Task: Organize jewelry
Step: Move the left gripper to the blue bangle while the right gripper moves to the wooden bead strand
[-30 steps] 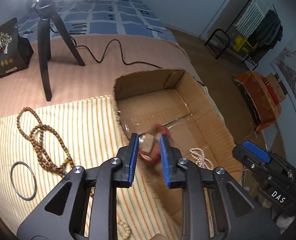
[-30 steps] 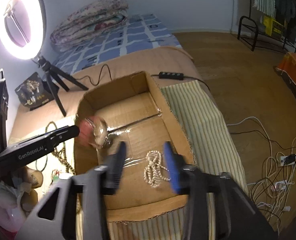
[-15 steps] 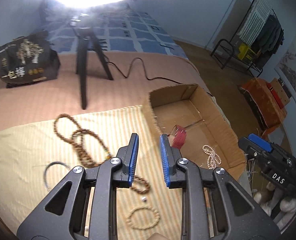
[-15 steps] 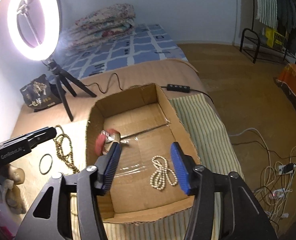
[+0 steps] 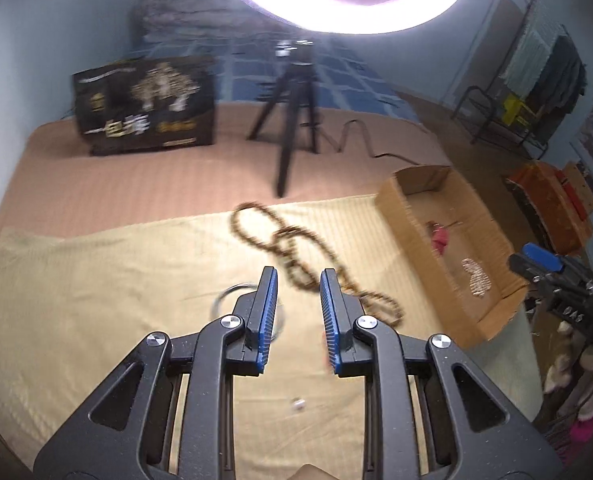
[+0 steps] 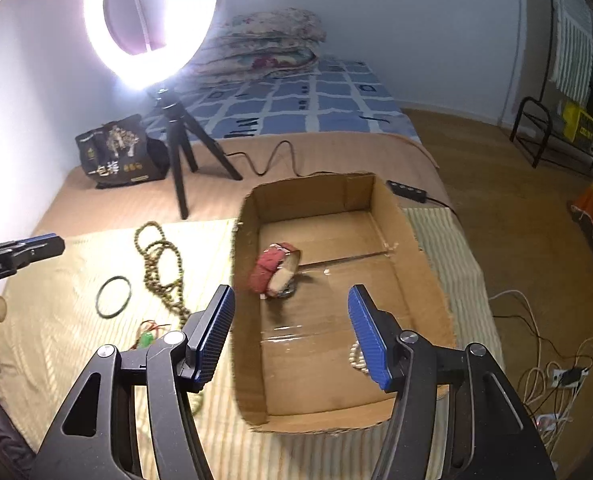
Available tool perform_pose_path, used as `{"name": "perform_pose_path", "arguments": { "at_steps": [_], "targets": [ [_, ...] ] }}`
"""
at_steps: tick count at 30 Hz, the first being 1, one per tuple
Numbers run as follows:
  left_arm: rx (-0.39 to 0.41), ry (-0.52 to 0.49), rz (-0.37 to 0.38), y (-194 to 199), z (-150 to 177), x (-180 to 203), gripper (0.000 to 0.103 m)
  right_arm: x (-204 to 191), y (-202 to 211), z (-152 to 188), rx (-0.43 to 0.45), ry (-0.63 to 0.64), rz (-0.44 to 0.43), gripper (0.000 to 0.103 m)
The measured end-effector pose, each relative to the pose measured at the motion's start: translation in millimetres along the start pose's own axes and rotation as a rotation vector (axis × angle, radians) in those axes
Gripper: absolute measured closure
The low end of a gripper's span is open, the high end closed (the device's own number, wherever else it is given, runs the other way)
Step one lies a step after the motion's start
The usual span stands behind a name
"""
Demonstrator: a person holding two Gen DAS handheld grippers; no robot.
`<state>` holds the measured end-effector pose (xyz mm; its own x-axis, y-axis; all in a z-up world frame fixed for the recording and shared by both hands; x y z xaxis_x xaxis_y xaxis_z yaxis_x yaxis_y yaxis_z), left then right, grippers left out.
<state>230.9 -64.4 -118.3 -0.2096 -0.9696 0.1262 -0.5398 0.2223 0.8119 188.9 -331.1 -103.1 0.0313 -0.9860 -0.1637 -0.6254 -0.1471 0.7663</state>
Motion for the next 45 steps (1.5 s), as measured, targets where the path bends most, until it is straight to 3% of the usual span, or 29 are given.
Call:
{"name": "perform_pose_path", "arguments": {
  "at_steps": [11,19,21,23,24,33,37,45],
  "targets": [
    [-0.064,0.06,-0.012,-15.6,31.8,-53.9,0.082,-56.5,-22.8,-3.6,-0.079,0.074,-0.138,0.045],
    [-0.129,0.078,0.027,-43.2,43.1,-60.3,0.082,-104.0,-62.6,-7.2,-0.174,0.201,-0.178,0.045],
    [-0.145,0.079,0.035,-49.1,44.0,-60.0,0.077,-110.7,-76.5,-7.7,-0.2,0.221,-0.172,0.045],
    [-0.163,0.076,0.046,-56.2,45.7,-58.7,0.052,-112.3,-87.1,-8.2,-0.226,0.221,-0.176,0.045],
    [-0.163,0.075,0.047,-58.1,45.8,-58.2,0.05,-113.6,-94.7,-8.4,-0.243,0.22,-0.181,0.045],
    [-0.212,-0.007,0.04,-85.1,51.4,-40.3,0.049,-115.2,-133.4,-9.8,-0.322,0.196,-0.2,0.04],
    [-0.244,-0.054,0.015,-96.9,57.0,-25.7,0.038,-118.5,-142.4,-8.8,-0.351,0.204,-0.215,0.037],
    [-0.232,-0.083,-0.035,-106.4,54.0,-16.1,0.034,-124.5,-160.0,-7.7,-0.395,0.234,-0.209,0.036]
  ]
}}
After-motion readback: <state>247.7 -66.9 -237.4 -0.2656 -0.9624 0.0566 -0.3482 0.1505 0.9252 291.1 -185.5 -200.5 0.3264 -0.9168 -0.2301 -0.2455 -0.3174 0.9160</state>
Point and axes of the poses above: each gripper's, at about its wrist camera, not at the fingertips, and y roughly against the way its jaws point, x to its right, z to its underside, the point moved 4 cm from there along -y, roughly the way its jaws point, and after that the axes turned 5 degrees about -z, right-handed, at the moved point
